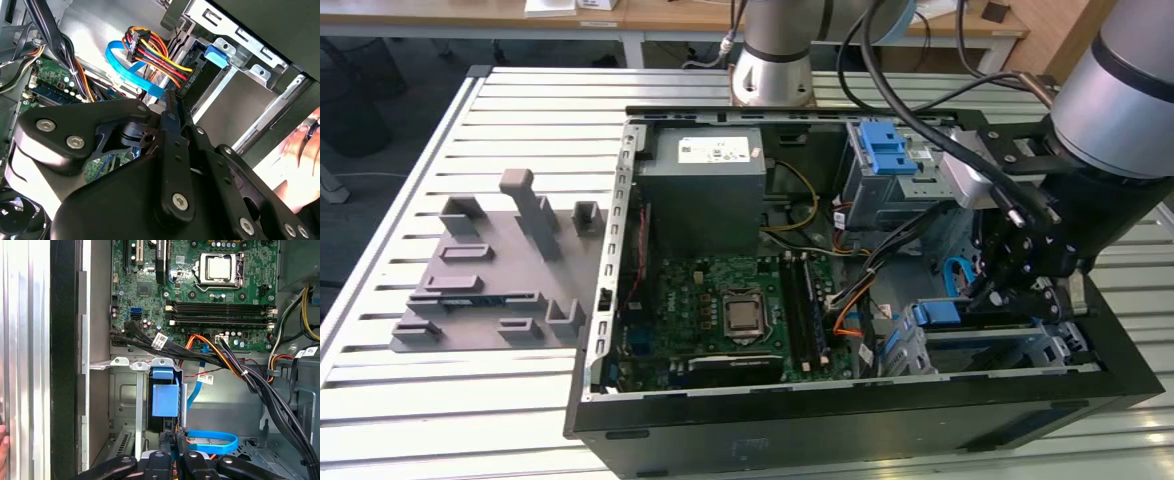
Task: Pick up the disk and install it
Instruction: 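Insert the second disk wire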
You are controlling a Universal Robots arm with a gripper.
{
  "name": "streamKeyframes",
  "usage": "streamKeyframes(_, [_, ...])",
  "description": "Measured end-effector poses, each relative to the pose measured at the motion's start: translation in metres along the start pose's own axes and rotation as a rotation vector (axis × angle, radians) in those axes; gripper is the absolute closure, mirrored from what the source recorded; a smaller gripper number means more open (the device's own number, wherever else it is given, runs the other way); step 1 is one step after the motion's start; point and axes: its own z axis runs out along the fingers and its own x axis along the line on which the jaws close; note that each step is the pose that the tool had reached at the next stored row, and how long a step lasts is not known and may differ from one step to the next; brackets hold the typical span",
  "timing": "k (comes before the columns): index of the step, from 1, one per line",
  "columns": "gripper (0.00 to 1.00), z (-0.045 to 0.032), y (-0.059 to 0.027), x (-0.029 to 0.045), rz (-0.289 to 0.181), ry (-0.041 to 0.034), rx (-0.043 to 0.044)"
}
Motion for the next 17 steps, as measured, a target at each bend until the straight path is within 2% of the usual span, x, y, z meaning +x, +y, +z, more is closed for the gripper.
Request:
streamKeyframes(1, [0.83,0.0000,0.0000,0.0000,0.000,0.0000,0.0000])
streamKeyframes(2, [0.76,0.0000,0.0000,0.0000,0.000,0.0001,0.0000])
streamKeyframes(5, [0.76,-0.0007,0.0000,0.0000,0.000,0.0001,0.0000])
streamKeyframes(13, [0.76,-0.0121,-0.0005,0.0000,0.000,0.0000,-0.0005])
streamKeyframes(17, [0.78,-0.0137,-0.0006,0.0000,0.000,-0.0004,-0.0007])
